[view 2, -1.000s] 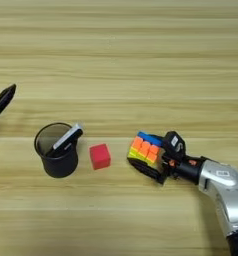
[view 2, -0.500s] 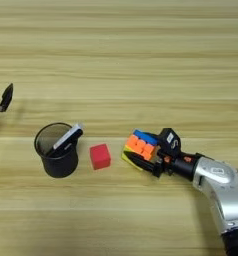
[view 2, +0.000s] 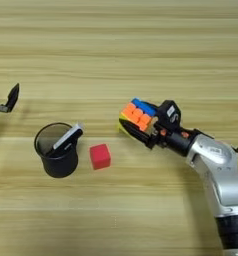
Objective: Move the objects on the table
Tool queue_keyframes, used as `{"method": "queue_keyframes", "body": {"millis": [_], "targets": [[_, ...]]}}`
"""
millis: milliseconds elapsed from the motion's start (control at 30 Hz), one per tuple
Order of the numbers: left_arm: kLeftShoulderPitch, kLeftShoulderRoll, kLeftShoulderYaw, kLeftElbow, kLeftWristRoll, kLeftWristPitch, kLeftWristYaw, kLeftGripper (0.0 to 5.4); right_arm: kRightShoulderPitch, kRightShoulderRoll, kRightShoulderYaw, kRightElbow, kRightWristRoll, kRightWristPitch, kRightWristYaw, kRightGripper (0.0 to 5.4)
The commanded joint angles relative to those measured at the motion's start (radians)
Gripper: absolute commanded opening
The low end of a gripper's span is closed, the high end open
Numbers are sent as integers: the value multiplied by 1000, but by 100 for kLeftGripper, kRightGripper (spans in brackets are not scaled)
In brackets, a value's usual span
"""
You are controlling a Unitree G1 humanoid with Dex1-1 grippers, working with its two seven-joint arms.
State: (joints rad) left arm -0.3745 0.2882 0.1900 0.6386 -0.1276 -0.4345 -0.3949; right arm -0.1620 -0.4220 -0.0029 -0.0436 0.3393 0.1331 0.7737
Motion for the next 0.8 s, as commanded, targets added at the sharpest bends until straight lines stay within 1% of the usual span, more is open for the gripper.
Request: {"method": "queue_keyframes", "body": {"millis": [33, 167, 200, 333, 367, 500, 700, 800], "targets": [[11, -9, -4, -14, -15, 1, -1, 540, -105, 41, 38, 34, -54, 40, -74, 335], [20, -13, -2, -27, -17, -1, 8, 540, -210, 94, 71, 168, -121, 43, -150, 334], [22, -15, -1, -31, -18, -1, 10, 540, -229, 105, 76, 197, -133, 40, -162, 334], [47, -22, 1, -75, -20, 9, 26, 540, -337, 159, 88, 383, -193, 7, -231, 334], [53, -24, 1, -86, -20, 15, 33, 540, -355, 169, 90, 417, -203, -3, -241, 334], [72, -31, -7, -120, -9, 35, 55, 540, -399, 200, 109, 518, -241, -42, -257, 334], [83, -31, -14, -143, 1, 44, 73, 540, -417, 237, 123, 623, -268, -89, -254, 334], [80, -28, -19, -142, 8, 43, 76, 540, -428, 257, 124, 700, -281, -116, -258, 334]]}}
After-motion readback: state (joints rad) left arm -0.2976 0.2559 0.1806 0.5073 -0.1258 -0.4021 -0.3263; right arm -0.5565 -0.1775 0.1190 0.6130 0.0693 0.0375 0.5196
